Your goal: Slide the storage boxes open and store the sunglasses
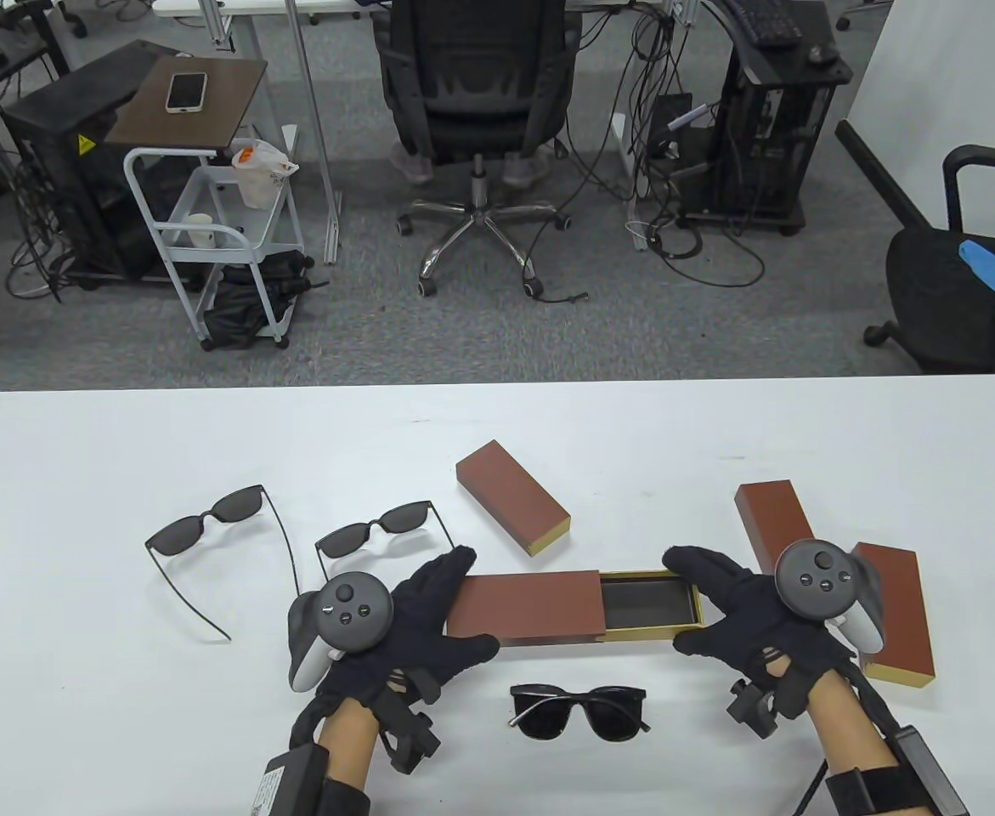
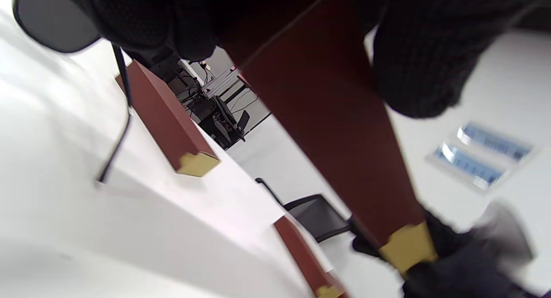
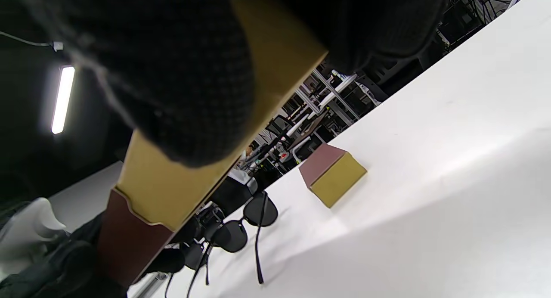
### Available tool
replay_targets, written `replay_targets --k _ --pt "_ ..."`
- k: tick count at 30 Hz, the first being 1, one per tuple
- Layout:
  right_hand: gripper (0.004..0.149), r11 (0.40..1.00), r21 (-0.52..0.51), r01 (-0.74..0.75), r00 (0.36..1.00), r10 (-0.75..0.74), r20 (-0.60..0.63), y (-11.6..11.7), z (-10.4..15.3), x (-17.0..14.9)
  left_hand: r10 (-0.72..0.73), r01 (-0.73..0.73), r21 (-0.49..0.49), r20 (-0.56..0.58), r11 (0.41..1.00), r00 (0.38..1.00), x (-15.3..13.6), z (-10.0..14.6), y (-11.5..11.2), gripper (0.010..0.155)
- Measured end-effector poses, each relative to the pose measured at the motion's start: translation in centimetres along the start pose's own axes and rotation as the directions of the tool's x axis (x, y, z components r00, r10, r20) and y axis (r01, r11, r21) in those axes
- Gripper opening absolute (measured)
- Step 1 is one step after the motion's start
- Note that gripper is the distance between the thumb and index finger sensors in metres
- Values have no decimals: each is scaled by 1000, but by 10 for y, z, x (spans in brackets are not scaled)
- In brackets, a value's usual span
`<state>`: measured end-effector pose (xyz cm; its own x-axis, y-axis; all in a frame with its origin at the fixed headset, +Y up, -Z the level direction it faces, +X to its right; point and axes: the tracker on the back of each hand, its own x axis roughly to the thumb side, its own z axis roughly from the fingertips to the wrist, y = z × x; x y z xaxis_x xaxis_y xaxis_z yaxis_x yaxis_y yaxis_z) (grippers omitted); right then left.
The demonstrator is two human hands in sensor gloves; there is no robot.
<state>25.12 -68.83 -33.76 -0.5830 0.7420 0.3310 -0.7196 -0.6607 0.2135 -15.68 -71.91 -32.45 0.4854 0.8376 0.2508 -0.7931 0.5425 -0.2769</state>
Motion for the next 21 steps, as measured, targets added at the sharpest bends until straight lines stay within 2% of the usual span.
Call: replay_targets --k 2,4,7,9,12,14,18,21 --pt "82 1000 -13 9 1000 -8 9 -1 0 1 148 -148 10 -59 989 987 -4 0 -3 90" --pt "82 1000 -12 10 1000 -9 15 0 0 2 296 -291 62 -117 955 948 -8 0 -8 90" --pt "82 1000 -18 18 999 -17 29 2 0 4 410 -399 95 -175 912 895 -12 1 -14 94" --pt "82 999 -31 23 999 -21 32 3 0 4 485 -474 102 -219 874 847 -17 2 -18 94" --pt "82 999 -41 26 999 -25 37 4 0 4 626 -628 89 -268 773 732 -25 2 -25 94" --pt "82 999 -35 27 999 -26 33 5 -1 4 673 -679 93 -284 729 683 -27 2 -27 91" --pt "82 999 -29 40 999 -39 29 9 -1 4 665 -666 105 -276 739 694 -29 3 -26 80" --pt "82 999 -24 41 999 -40 29 12 -2 5 691 -681 139 -259 719 675 -29 5 -25 77"
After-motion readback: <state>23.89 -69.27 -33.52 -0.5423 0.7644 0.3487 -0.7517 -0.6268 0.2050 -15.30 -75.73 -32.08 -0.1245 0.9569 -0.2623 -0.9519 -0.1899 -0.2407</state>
